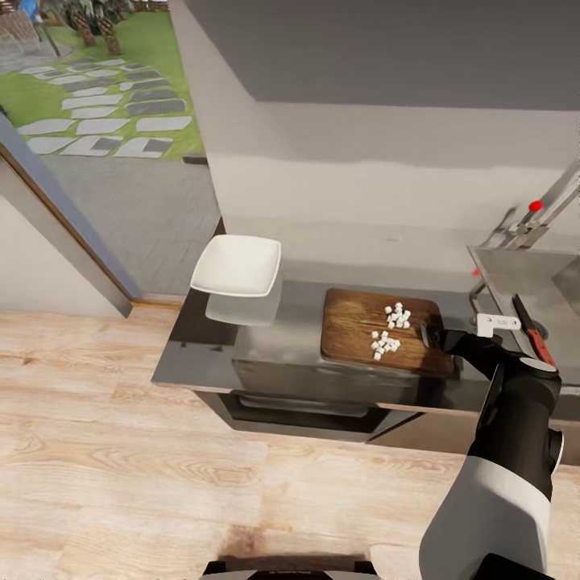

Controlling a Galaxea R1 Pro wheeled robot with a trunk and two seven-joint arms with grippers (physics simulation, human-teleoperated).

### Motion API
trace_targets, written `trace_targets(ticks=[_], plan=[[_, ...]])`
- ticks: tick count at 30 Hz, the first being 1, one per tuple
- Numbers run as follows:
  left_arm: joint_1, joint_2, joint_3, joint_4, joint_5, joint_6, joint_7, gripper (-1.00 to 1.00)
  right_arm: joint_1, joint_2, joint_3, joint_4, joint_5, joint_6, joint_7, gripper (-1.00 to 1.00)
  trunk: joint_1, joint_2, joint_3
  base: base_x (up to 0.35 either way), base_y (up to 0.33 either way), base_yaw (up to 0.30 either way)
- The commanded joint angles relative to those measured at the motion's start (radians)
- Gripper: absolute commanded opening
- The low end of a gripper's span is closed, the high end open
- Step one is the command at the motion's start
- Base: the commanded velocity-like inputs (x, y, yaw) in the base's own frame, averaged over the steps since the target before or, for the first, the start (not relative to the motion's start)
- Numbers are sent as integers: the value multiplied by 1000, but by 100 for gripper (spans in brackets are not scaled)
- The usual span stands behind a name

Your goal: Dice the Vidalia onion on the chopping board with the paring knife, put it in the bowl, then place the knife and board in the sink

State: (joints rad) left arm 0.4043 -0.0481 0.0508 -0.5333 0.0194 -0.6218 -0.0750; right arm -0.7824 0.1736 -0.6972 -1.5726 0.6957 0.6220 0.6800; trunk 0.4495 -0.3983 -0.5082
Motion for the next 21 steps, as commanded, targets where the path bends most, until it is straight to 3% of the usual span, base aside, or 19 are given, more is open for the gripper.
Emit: trace_targets(ticks=[1, 21], plan=[[1, -1, 5, -2, 2, 0, -8, 100, -1, 1, -2, -1, 10, 1, 10, 100, 1, -2, -1, -25, -2, 0], [1, -1, 5, -2, 2, -1, -8, 100, -1, 1, -2, -1, 10, 1, 10, 100, 1, -2, -1, -34, 0, 0]])
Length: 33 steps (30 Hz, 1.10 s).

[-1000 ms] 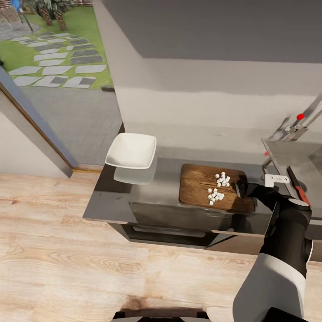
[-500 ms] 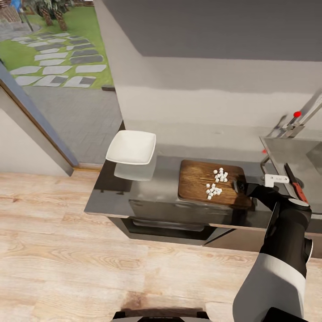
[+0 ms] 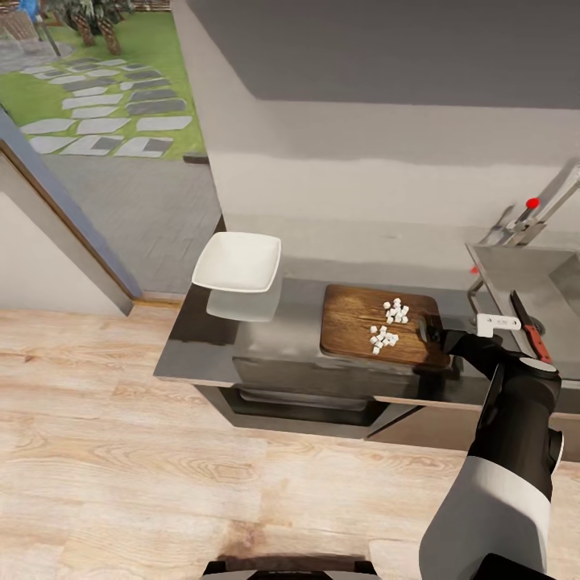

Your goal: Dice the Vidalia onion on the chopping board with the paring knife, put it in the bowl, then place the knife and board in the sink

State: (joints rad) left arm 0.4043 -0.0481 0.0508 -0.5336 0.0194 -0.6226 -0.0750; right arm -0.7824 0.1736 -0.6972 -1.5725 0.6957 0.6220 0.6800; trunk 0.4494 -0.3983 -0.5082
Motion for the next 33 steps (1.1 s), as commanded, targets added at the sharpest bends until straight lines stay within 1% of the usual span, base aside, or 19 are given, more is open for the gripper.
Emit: trace_targets(ticks=[1, 12, 33], plan=[[1, -1, 5, -2, 2, 0, -8, 100, -1, 1, -2, -1, 10, 1, 10, 100, 1, -2, -1, -7, 0, 0], [1, -1, 5, -2, 2, 0, -8, 100, -1, 1, -2, -1, 10, 2, 10, 100, 1, -2, -3, -1, 0, 0], [1, -1, 6, -2, 2, 1, -8, 100, -1, 1, -2, -1, 8, 2, 10, 100, 1, -2, -25, 0, 0, 0]])
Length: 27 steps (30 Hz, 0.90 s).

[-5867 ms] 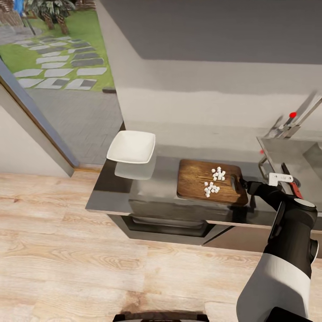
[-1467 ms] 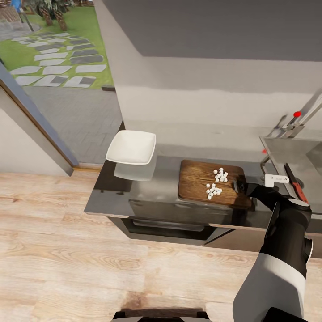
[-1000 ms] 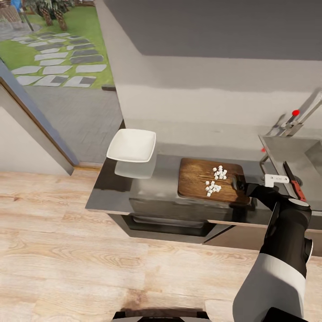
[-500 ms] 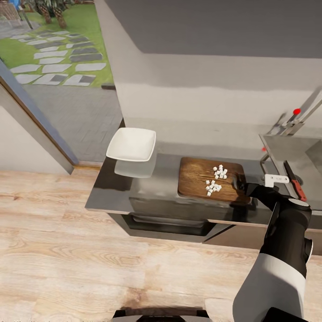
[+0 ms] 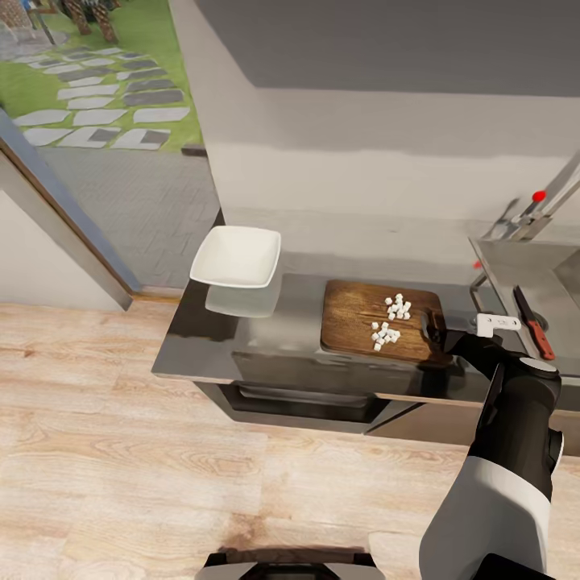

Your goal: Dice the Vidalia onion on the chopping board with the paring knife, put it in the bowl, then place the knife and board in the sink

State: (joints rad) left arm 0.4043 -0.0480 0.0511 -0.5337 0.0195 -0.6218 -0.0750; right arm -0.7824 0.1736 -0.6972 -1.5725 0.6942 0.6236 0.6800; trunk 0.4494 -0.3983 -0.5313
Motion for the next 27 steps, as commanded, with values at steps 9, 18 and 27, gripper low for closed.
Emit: trace_targets(ticks=[9, 18, 27], plan=[[1, -1, 5, -1, 3, -1, -8, 100, -1, 1, -2, -1, 10, 1, 10, 100, 1, -2, -2, -81, 0, 0], [1, -1, 5, -2, 3, 0, -8, 100, -1, 1, -2, -1, 10, 1, 10, 100, 1, -2, -2, -142, 0, 0], [1, -1, 5, -2, 3, 0, -8, 100, -1, 1, -1, -1, 10, 1, 10, 100, 1, -2, -2, -5, 0, 0]])
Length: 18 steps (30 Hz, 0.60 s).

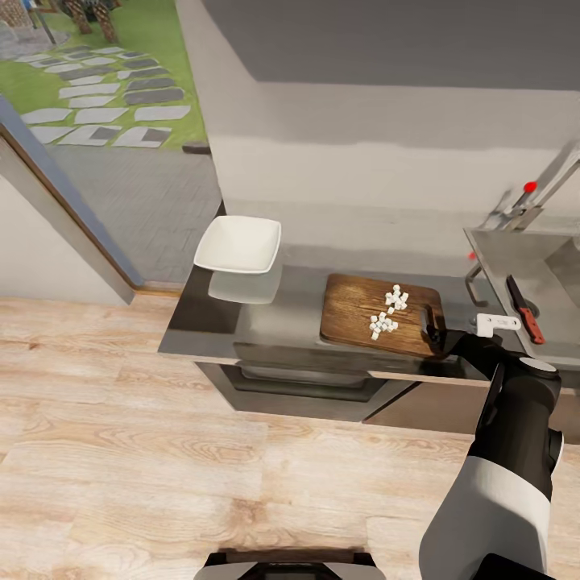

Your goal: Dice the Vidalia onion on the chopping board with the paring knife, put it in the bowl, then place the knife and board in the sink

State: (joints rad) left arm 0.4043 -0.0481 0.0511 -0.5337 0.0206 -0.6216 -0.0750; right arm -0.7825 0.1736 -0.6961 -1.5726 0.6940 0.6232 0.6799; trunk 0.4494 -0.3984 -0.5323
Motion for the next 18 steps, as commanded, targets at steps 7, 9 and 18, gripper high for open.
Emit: trace_targets(ticks=[7, 9, 18], plan=[[1, -1, 6, -2, 2, 0, -8, 100, -1, 1, -2, -1, 10, 1, 10, 100, 1, -2, -1, 0, 0, 0], [1, -1, 6, -2, 2, 0, -8, 100, -1, 1, -2, -1, 10, 1, 10, 100, 1, -2, -1, 0, 0, 0], [1, -1, 6, -1, 2, 0, -8, 100, -1, 1, -2, -1, 10, 1, 10, 100, 1, -2, -1, 0, 0, 0]])
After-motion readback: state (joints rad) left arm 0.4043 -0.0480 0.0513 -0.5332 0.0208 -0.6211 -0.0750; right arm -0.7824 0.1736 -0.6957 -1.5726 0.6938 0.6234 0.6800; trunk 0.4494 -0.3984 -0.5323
